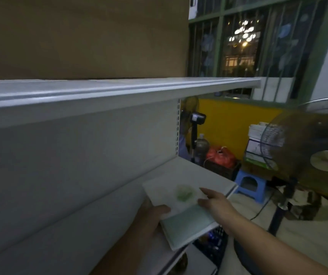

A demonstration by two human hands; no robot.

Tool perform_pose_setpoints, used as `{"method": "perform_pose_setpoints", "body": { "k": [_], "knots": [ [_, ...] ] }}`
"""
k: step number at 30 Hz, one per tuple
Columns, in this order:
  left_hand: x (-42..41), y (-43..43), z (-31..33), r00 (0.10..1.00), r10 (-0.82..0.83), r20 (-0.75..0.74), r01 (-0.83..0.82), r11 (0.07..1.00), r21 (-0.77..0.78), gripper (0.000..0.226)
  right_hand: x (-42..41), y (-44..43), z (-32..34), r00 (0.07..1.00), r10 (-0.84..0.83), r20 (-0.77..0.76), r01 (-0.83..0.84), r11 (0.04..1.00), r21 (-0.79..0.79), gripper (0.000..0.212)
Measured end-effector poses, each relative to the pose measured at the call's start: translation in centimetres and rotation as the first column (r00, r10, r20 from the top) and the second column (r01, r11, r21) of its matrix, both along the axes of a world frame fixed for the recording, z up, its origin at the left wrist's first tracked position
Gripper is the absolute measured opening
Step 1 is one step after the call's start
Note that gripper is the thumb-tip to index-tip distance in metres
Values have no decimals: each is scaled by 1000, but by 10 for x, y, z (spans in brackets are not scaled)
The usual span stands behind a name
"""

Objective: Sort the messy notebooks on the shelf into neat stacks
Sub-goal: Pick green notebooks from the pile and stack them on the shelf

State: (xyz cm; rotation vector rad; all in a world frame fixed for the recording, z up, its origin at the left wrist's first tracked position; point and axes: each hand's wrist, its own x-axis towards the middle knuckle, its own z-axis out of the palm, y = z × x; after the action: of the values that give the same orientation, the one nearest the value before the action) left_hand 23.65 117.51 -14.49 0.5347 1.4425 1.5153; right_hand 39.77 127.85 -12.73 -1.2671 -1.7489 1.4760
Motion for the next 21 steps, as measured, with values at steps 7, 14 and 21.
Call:
{"method": "perform_pose_setpoints", "body": {
  "k": [7,14,21],
  "knots": [
    [10,124,-2,882,-52,-469,32,998,-51,127,-16,163,7,979,73,189,-94,990,106,29],
    [30,135,-23,337,-153,-929,-209,950,-232,107,-48,227,-12,956,142,256,-193,964,185,31],
    [29,139,-27,297,-203,-933,-257,924,-283,104,-44,221,-33,992,32,122,-78,915,396,20]
  ]
}}
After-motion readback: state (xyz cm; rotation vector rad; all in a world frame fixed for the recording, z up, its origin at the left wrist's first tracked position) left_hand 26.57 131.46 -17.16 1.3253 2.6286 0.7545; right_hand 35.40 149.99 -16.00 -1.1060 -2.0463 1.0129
